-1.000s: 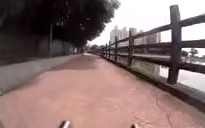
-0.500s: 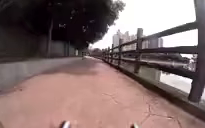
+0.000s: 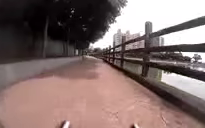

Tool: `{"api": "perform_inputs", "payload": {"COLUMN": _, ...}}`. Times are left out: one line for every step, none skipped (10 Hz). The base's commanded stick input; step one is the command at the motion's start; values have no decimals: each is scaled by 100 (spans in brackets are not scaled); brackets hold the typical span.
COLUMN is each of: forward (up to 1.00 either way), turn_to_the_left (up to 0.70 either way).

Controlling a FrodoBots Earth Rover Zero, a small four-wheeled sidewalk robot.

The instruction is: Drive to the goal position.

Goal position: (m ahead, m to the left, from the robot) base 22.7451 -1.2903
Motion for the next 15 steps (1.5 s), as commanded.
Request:
{"api": "perform_inputs", "payload": {"forward": 100, "turn_to_the_left": 0}}
{"api": "perform_inputs", "payload": {"forward": 100, "turn_to_the_left": 0}}
{"api": "perform_inputs", "payload": {"forward": 100, "turn_to_the_left": 0}}
{"api": "perform_inputs", "payload": {"forward": 100, "turn_to_the_left": 1}}
{"api": "perform_inputs", "payload": {"forward": 100, "turn_to_the_left": 7}}
{"api": "perform_inputs", "payload": {"forward": 100, "turn_to_the_left": 29}}
{"api": "perform_inputs", "payload": {"forward": 100, "turn_to_the_left": 38}}
{"api": "perform_inputs", "payload": {"forward": 100, "turn_to_the_left": 23}}
{"api": "perform_inputs", "payload": {"forward": 100, "turn_to_the_left": 0}}
{"api": "perform_inputs", "payload": {"forward": 100, "turn_to_the_left": 0}}
{"api": "perform_inputs", "payload": {"forward": 100, "turn_to_the_left": 0}}
{"api": "perform_inputs", "payload": {"forward": 100, "turn_to_the_left": 0}}
{"api": "perform_inputs", "payload": {"forward": 100, "turn_to_the_left": 0}}
{"api": "perform_inputs", "payload": {"forward": 100, "turn_to_the_left": 0}}
{"api": "perform_inputs", "payload": {"forward": 100, "turn_to_the_left": 0}}
